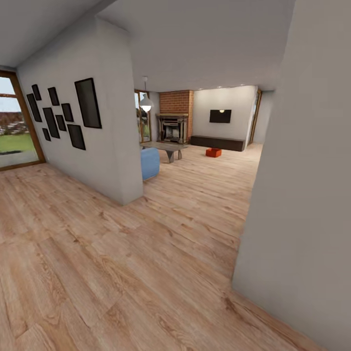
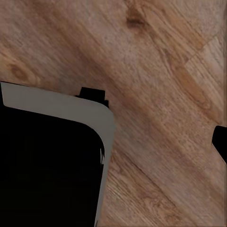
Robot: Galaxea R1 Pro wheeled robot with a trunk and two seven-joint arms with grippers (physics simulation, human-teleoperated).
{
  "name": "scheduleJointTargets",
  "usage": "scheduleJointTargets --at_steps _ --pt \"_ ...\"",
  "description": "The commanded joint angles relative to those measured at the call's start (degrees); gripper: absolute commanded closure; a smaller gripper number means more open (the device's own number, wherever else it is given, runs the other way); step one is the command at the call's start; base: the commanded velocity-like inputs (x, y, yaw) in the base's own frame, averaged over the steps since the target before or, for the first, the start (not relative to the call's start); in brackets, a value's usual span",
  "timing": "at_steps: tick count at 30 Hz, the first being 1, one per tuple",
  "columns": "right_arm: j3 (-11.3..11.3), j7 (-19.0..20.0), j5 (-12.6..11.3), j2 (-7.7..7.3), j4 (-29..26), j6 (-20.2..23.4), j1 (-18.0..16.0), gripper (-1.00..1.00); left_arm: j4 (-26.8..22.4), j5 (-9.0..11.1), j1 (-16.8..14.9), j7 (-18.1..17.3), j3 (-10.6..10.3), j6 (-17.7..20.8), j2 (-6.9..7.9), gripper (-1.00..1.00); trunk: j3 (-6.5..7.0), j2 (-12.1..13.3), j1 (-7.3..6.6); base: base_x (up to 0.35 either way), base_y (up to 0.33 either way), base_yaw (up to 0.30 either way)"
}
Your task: Move the two storage containers from the living room to the garage. In the garage, place one container on the floor and stack the other container on top of it (either order is fine).
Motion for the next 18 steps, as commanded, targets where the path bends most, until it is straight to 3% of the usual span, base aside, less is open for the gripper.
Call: scheduleJointTargets --at_steps 1,18 --pt "0.44 0.18 -0.59 0.02 0.18 -0.34 -0.07 -1.0 -0.11 0.33 0.0 0.02 0.02 0.3 0.0 -1.0 -0.06 -0.03 0.03 0.322 0.0 0.0" --pt "0.15 0.08 -0.5 1.08 0.18 -0.27 -0.07 -1.0 -0.11 0.33 0.0 0.02 0.02 0.3 0.0 -1.0 -0.06 -0.03 0.03 0.322 0.0 0.0"
